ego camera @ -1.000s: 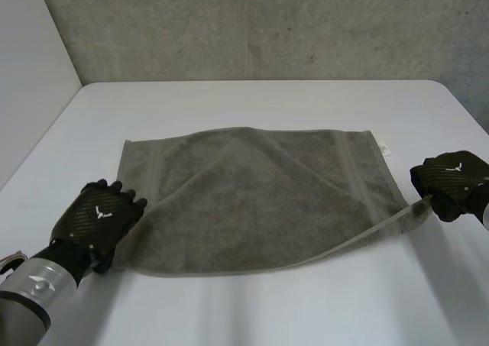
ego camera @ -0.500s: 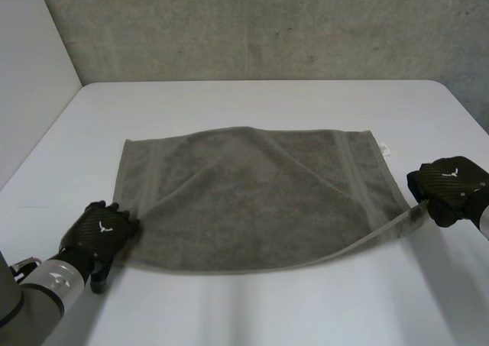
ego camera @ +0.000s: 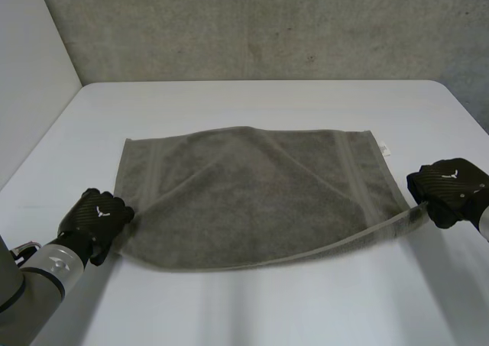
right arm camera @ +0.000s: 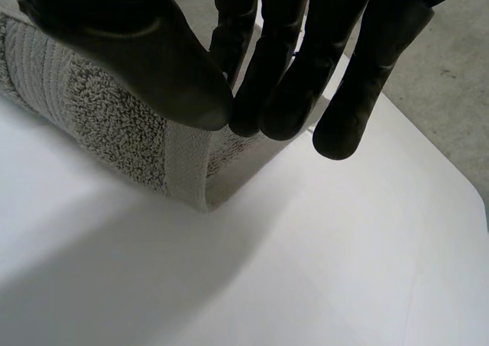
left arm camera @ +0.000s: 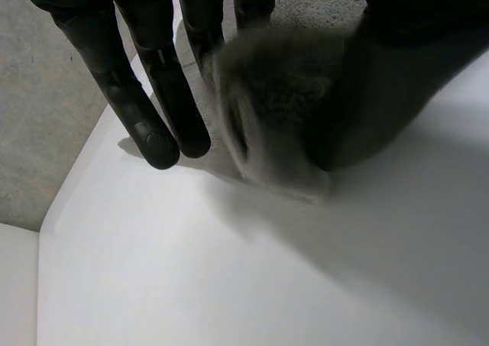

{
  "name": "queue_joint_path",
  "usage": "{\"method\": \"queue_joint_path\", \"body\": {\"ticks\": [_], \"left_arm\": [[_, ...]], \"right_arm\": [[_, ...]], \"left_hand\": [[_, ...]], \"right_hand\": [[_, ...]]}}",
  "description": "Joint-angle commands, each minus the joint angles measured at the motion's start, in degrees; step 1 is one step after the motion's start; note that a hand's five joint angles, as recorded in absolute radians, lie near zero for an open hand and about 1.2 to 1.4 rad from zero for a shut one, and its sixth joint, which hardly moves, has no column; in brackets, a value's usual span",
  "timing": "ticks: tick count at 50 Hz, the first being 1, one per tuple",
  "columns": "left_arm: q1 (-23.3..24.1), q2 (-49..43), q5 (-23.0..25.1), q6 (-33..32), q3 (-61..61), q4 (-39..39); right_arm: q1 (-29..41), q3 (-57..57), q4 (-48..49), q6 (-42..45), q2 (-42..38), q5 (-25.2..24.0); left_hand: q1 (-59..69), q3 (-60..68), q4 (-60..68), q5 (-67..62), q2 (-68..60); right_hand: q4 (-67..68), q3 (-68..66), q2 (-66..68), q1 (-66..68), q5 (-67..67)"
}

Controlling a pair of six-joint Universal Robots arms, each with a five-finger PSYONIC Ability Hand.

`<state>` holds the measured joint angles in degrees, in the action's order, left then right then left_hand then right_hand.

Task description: Fold the towel.

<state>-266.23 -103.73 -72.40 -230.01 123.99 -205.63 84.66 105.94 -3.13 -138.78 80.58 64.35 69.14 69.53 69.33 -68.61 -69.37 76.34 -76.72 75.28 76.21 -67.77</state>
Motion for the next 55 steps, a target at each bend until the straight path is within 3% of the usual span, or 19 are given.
{"method": "queue_joint_path", "body": {"ticks": [1, 10, 15, 21, 28, 35, 37, 40, 43, 48, 55], "left_arm": [[-0.08, 5.19, 0.33, 0.70, 0.20, 2.41], [-0.43, 16.02, 0.95, 6.41, 0.29, 7.08], [-1.66, 22.77, 2.70, 8.96, 0.90, 8.92], [-4.21, 24.28, 6.12, 8.87, 0.64, 11.82], [-5.44, 20.00, 8.86, 8.79, -2.16, 11.57], [-4.56, 5.74, 8.42, 8.79, -10.88, 13.76], [-4.39, -1.08, 8.24, 8.96, -16.82, 17.00], [-3.78, -7.59, 8.07, 9.22, -23.58, 21.30], [-3.16, -10.35, 7.54, 9.40, -27.31, 23.52], [-0.09, -20.08, 2.89, 11.33, -41.95, 27.56], [2.11, -28.52, -0.71, 15.28, -56.80, 28.09]], "right_arm": [[-0.55, -1.52, -0.56, -0.27, 2.03, 0.16], [-1.78, -3.19, -4.08, -4.48, 11.27, -0.19], [-6.25, -3.37, -8.11, -6.77, 17.23, -5.09], [-10.73, -3.37, -11.90, -6.59, 19.00, -11.16], [-11.45, -5.21, -11.55, -6.59, 17.25, -13.28], [-6.70, -14.53, -11.28, -6.51, 3.00, -10.82], [-3.55, -20.56, -11.64, -6.77, -3.73, -7.06], [-1.78, -23.85, -11.64, -7.03, -6.75, -4.84], [1.74, -30.62, -11.64, -7.38, -13.34, -0.63], [6.65, -44.47, -11.03, -13.08, -25.80, 5.25], [7.80, -56.78, -8.84, -20.99, -35.73, 7.46]], "left_hand": [[4.48, 4.08, 4.29, 4.99, -4.25], [10.86, 10.47, 10.67, -1.39, -10.63], [10.86, 10.47, 10.67, -1.39, -10.63], [10.86, 10.47, 10.67, -1.39, -10.63], [10.86, 10.47, 10.67, -1.39, -10.63], [10.86, 10.47, 10.67, -1.39, -10.63], [10.86, 10.47, 10.67, -1.39, -10.63], [10.86, 10.47, 10.67, -1.39, -10.63], [10.86, 10.47, 10.67, -1.39, -10.63], [10.86, 10.47, 10.67, -1.39, -10.63], [10.86, 10.47, 10.67, -1.39, -10.63]], "right_hand": [[3.66, -3.28, 4.72, 3.79, -2.23], [3.66, -3.28, 4.72, 3.79, -2.23], [3.66, -3.28, 4.72, 3.79, -2.23], [3.66, -3.28, 4.72, 3.79, -2.23], [3.66, -3.28, 4.72, 3.79, -2.23], [3.66, -3.28, 4.72, 3.79, -2.23], [3.66, -3.28, 4.72, 3.79, -2.23], [3.66, -3.28, 4.72, 3.79, -2.23], [3.66, -3.28, 4.72, 3.79, -2.23], [3.66, -3.28, 4.72, 3.79, -2.23], [3.66, -3.28, 4.72, 3.79, -2.23]]}}
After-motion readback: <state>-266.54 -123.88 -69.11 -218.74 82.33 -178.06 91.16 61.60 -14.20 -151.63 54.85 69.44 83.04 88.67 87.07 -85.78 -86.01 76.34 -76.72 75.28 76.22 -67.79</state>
